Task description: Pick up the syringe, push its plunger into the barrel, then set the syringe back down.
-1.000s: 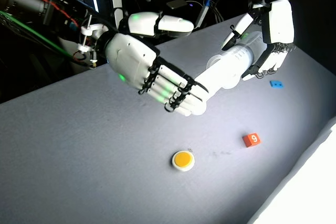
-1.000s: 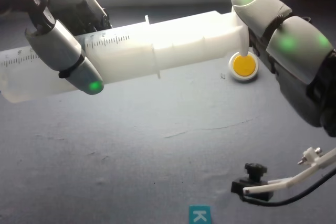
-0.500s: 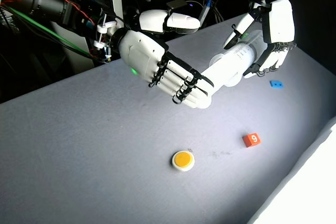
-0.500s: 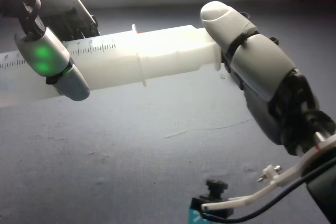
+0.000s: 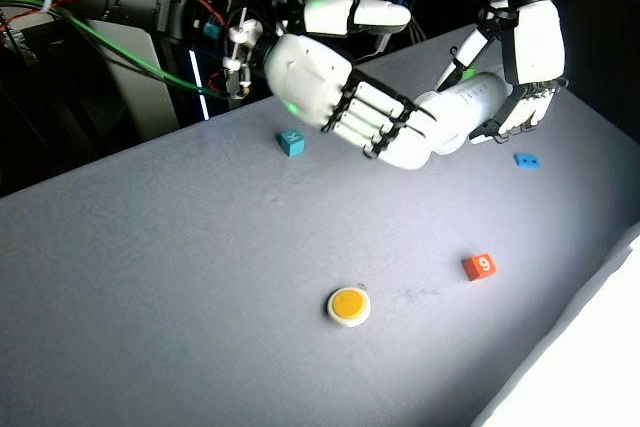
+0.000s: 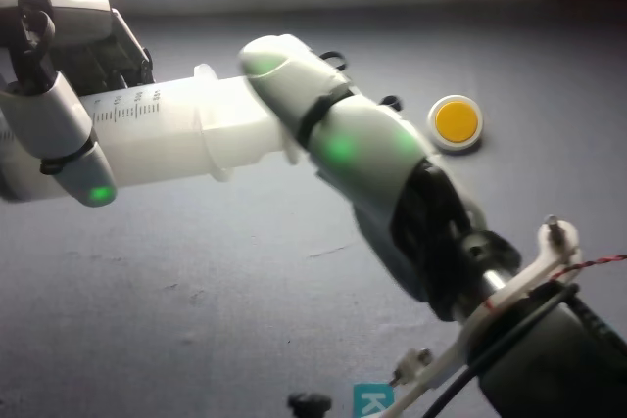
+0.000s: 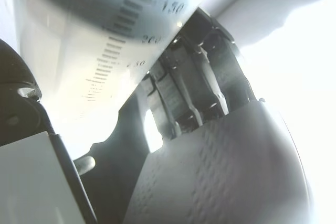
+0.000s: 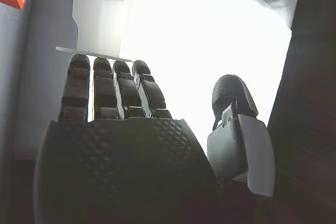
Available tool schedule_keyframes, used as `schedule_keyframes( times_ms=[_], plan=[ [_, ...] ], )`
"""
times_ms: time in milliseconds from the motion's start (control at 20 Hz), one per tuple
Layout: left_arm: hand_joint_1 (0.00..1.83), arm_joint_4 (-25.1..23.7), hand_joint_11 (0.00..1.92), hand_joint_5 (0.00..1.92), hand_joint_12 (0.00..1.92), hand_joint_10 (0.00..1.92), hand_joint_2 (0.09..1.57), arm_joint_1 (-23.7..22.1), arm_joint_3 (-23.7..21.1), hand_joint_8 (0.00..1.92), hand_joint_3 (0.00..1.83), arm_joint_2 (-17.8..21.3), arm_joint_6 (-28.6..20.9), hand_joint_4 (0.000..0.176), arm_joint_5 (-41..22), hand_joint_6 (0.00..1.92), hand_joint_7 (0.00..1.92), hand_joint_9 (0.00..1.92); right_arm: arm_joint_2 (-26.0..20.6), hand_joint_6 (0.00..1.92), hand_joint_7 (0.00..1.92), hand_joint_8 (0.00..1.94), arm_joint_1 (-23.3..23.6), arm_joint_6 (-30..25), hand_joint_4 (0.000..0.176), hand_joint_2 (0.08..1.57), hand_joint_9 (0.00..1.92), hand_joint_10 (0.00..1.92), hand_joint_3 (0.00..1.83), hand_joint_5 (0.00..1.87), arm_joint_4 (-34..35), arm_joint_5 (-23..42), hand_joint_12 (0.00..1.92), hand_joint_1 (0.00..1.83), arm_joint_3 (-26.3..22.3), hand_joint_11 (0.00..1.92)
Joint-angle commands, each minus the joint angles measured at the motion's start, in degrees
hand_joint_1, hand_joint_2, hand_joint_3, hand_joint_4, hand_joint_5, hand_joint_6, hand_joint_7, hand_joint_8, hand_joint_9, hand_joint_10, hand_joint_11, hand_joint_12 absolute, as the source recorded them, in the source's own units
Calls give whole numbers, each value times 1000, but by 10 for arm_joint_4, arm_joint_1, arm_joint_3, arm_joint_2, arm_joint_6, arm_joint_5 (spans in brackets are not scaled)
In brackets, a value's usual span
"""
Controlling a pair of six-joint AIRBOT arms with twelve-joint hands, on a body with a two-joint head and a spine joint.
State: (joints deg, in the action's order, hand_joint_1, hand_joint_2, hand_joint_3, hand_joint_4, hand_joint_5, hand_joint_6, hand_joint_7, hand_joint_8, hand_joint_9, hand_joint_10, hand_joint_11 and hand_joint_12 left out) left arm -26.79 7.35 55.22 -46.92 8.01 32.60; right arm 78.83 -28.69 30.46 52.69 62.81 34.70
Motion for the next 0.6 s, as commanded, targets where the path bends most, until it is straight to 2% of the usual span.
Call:
schedule_keyframes(
  times_ms=[0, 50, 100, 150, 300, 400, 550],
  plan=[
    [1370, 24, 541, 939, 1406, 1195, 1092, -12, -5, 558, 1, -11, -44, 0, -122, 1096, 1164, 894, 22, 0, 0, 0, 12, -26, 0, 1180, 0, 0, 0, 0, -116, -114, 0, 0, -16, 0],
    [1271, 24, 550, 980, 1389, 836, 1079, -12, -5, 569, 0, -11, -44, 0, -122, 1080, 1173, 943, 28, 0, 0, 0, 13, -39, 0, 1180, 0, 0, 0, 0, -116, -123, 0, 0, -16, 0],
    [1251, 24, 563, 999, 1379, 643, 1072, -12, -5, 570, 0, -11, -44, 0, -122, 1056, 1178, 1009, 32, 0, 0, 0, 13, -42, 0, 1182, 0, 0, 0, 0, -116, -132, 0, 0, -16, 0],
    [1249, 24, 547, 1015, 1395, 567, 1067, -12, -5, 559, 0, -11, -44, 0, -122, 1038, 1184, 1039, 35, 0, 0, 0, 12, -52, 0, 1184, 0, 0, 0, 0, -116, -146, 0, 0, -15, 0],
    [1248, 23, 571, 1020, 1391, 531, 1060, -12, -5, 561, 1, -10, -44, 0, -122, 992, 1206, 1081, 34, 5, 0, 0, 6, -87, 0, 1173, 0, 0, 0, 13, -116, -186, 0, 0, -15, 0],
    [1247, 21, 557, 1005, 1382, 505, 1068, -12, -5, 569, 0, -11, -44, 0, -122, 1033, 1190, 1069, 30, 0, 0, 0, 2, -119, 0, 1178, 0, 0, 0, 1, -116, -185, 0, 0, -15, 0],
    [1246, 14, 522, 1023, 1426, 532, 1062, -11, -6, 599, 0, -11, -44, 0, -122, 993, 1185, 1056, 9, 4, 0, 0, -5, -116, 0, 1177, 0, 0, 0, 11, -129, -165, 0, 0, -16, 0]
  ],
)
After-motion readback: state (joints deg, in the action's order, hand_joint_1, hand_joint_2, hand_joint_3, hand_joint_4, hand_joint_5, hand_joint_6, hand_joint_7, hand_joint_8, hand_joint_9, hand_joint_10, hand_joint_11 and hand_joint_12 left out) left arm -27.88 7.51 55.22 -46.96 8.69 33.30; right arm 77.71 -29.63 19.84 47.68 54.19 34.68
